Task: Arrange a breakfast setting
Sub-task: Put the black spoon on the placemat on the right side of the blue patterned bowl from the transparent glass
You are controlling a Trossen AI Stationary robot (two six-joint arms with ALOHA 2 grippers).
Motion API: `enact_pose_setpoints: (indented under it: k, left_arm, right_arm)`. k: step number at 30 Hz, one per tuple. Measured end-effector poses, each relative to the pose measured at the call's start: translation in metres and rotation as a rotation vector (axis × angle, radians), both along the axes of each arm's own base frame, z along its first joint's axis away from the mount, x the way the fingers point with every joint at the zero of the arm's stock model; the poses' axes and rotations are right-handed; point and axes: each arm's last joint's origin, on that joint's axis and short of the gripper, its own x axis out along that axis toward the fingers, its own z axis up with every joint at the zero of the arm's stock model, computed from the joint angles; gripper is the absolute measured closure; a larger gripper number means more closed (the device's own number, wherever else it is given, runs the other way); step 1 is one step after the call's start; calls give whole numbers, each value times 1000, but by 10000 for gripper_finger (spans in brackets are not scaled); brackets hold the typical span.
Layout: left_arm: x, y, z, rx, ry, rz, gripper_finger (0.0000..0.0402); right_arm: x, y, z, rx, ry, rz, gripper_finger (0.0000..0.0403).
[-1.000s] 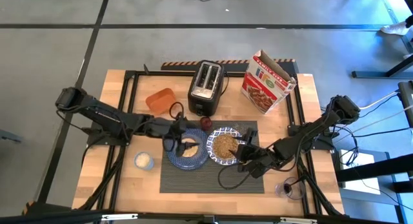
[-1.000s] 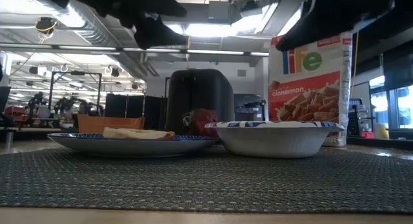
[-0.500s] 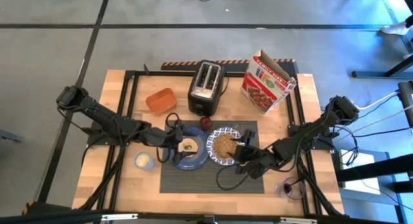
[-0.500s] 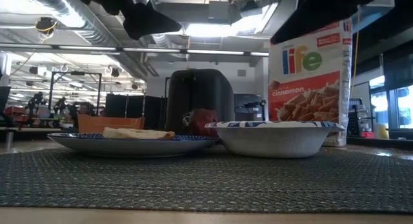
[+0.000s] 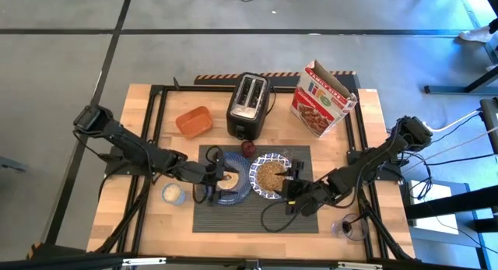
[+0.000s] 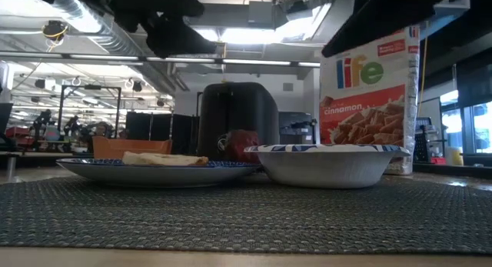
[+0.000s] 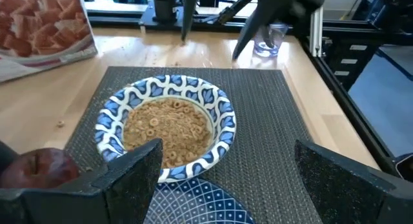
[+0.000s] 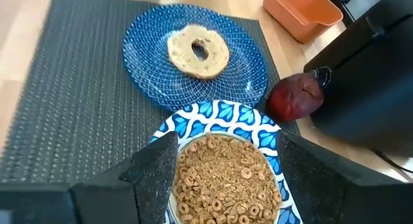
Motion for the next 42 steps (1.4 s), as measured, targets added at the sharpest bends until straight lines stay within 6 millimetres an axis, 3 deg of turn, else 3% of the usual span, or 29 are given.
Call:
enact_pose_setpoints:
  k: [8,19,28,36,42]
  left_arm:
    - [9,-4,-12,-15,2,3,58]
    - [12,-19,-20,-75,-24,-16,58]
    - [5,-34,-17,-81,-55,-43,58]
    - [3,-38,-17,-71,-59,-31,58]
    - [3,-39,-17,-73,-58,-33,58]
  right_arm:
    - [-19,-8,32,157,-7,79,148]
    - [-56,-19,93,540,272,83,148]
    - [-90,-32,143,659,464,-180,148]
    - [-135,-23,151,775,525,-442,148]
    - [-167,-3,148,840,607,-606,148]
